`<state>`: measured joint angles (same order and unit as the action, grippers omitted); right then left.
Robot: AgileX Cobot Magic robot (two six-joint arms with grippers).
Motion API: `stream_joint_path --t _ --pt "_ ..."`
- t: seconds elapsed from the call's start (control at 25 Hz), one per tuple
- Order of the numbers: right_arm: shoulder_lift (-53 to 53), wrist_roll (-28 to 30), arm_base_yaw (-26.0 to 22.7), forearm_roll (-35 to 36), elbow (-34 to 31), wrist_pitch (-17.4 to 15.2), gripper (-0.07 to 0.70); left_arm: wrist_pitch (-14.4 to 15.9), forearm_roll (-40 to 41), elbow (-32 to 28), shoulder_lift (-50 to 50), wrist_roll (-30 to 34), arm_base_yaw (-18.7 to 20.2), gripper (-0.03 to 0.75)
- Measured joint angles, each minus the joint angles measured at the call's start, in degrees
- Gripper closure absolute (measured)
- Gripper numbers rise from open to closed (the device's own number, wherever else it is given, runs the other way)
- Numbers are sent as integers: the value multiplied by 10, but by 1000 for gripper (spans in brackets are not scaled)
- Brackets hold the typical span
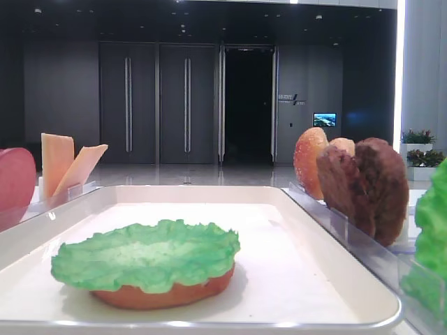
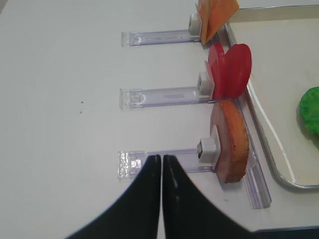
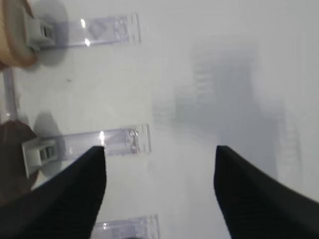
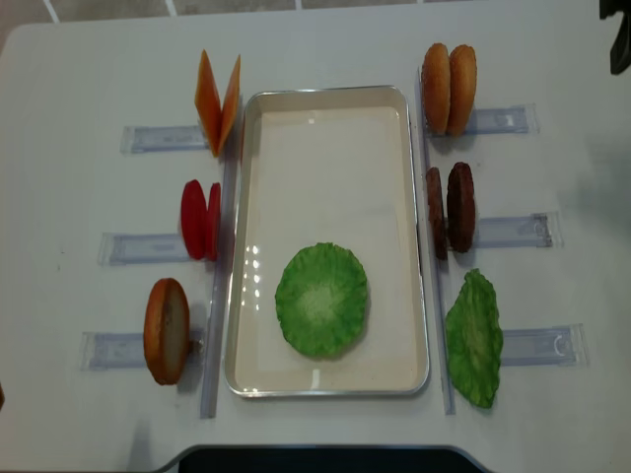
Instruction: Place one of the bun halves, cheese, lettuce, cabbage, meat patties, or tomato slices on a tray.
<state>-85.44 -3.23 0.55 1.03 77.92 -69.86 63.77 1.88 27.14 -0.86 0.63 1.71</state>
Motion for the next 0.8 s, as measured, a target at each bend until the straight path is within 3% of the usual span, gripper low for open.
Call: stream_joint_path --t 0.44,0.8 --pt "237 3 0 -4 -257 -3 160 0 0 0 0 0 0 715" --pt "521 7 0 -5 -358 -3 160 0 0 0 0 0 0 715"
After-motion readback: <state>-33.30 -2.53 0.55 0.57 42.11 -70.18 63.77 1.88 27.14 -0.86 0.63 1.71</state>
